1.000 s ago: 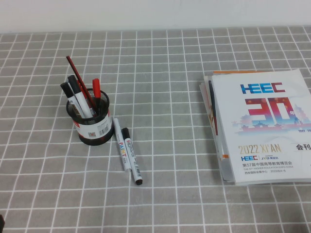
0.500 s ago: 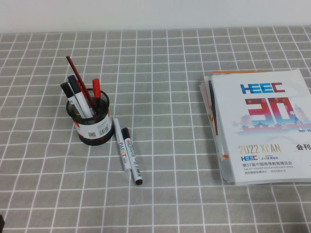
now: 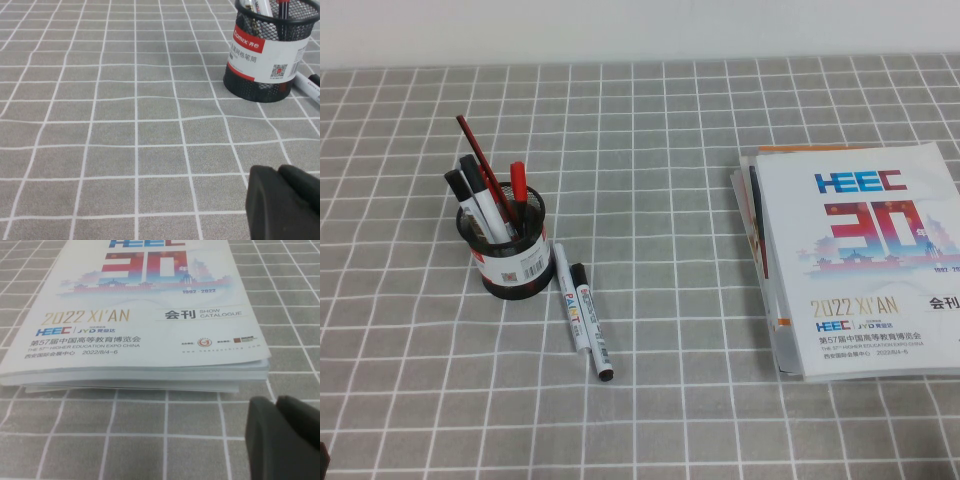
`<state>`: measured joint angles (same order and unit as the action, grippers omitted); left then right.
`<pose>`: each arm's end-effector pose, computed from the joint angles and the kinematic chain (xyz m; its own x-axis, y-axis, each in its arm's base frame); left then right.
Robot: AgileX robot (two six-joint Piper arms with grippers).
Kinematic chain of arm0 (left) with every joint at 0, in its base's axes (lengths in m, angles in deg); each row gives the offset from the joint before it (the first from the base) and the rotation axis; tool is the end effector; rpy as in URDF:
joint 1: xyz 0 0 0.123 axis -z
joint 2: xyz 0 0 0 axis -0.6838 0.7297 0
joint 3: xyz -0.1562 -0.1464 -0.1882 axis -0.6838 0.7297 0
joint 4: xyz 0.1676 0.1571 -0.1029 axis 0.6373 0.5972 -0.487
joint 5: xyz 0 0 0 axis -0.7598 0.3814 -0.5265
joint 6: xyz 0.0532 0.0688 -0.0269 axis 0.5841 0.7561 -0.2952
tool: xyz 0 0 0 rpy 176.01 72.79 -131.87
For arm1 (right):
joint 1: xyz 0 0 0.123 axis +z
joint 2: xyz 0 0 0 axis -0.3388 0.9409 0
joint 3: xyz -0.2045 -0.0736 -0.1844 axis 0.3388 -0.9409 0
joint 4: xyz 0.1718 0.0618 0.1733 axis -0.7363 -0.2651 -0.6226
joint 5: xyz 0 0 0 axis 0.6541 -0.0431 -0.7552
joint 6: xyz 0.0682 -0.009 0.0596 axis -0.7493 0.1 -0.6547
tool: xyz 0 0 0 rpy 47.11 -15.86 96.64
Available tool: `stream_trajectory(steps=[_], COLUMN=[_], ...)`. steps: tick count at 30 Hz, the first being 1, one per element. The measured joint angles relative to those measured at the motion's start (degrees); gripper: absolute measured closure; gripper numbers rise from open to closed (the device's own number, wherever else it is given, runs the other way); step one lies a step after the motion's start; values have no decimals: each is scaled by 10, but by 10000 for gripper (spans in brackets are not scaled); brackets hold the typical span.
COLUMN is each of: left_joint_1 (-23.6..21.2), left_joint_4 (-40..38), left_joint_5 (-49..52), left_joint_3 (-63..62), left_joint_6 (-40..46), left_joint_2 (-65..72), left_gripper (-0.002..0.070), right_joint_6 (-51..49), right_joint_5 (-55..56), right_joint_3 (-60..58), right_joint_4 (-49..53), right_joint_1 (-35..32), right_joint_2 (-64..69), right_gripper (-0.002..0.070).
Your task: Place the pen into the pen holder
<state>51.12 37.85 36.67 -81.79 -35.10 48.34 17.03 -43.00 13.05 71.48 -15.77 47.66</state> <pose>0.0517 -0.0068 0.1708 -0.3008 0.0474 -0.9525 0.1357 0.9907 0.0064 0.0523 0.0056 0.1703 -0.3137 0.0606 -0.9476 -0.0651 0.9942 0.0852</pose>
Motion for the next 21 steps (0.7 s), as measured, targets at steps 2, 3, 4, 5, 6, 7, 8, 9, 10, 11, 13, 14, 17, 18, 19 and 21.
stream_trajectory(steps=[2, 3, 4, 5, 6, 7, 8, 9, 10, 11, 13, 14, 17, 18, 19, 21], left_joint_1=[0, 0, 0, 0, 0, 0, 0, 0, 0, 0, 0, 0, 0, 0, 0, 0], left_joint_4=[0, 0, 0, 0, 0, 0, 0, 0, 0, 0, 0, -1, -1, -1, -1, -1], left_joint_5=[0, 0, 0, 0, 0, 0, 0, 0, 0, 0, 0, 0, 0, 0, 0, 0], left_joint_3=[0, 0, 0, 0, 0, 0, 0, 0, 0, 0, 0, 0, 0, 0, 0, 0], left_joint_6=[0, 0, 0, 0, 0, 0, 0, 0, 0, 0, 0, 0, 0, 0, 0, 0], left_joint_2=[0, 0, 0, 0, 0, 0, 0, 0, 0, 0, 0, 0, 0, 0, 0, 0], left_gripper=[678, 678, 678, 678, 678, 678, 678, 678, 678, 678, 678, 678, 678, 678, 678, 678], right_joint_6=[0, 0, 0, 0, -1, -1, -1, -1, -1, -1, -1, 2, 52, 67, 83, 94], right_joint_5=[0, 0, 1, 5, 13, 24, 34, 45, 62, 75, 118, 139, 169, 169, 166, 153], right_joint_3=[0, 0, 0, 0, 0, 0, 0, 0, 0, 0, 0, 0, 0, 0, 0, 0], right_joint_4=[-4, -13, -34, -59, -107, -172, -235, -326, -421, -506, -624, -649, -695, -702, -707, -714], right_joint_1=[0, 0, 0, 0, 0, 0, 0, 0, 0, 0, 0, 0, 0, 0, 0, 0], right_joint_2=[0, 0, 0, 0, 0, 0, 0, 0, 0, 0, 0, 0, 0, 0, 0, 0], right_gripper=[689, 689, 689, 689, 689, 689, 689, 689, 689, 689, 689, 689, 689, 689, 689, 689])
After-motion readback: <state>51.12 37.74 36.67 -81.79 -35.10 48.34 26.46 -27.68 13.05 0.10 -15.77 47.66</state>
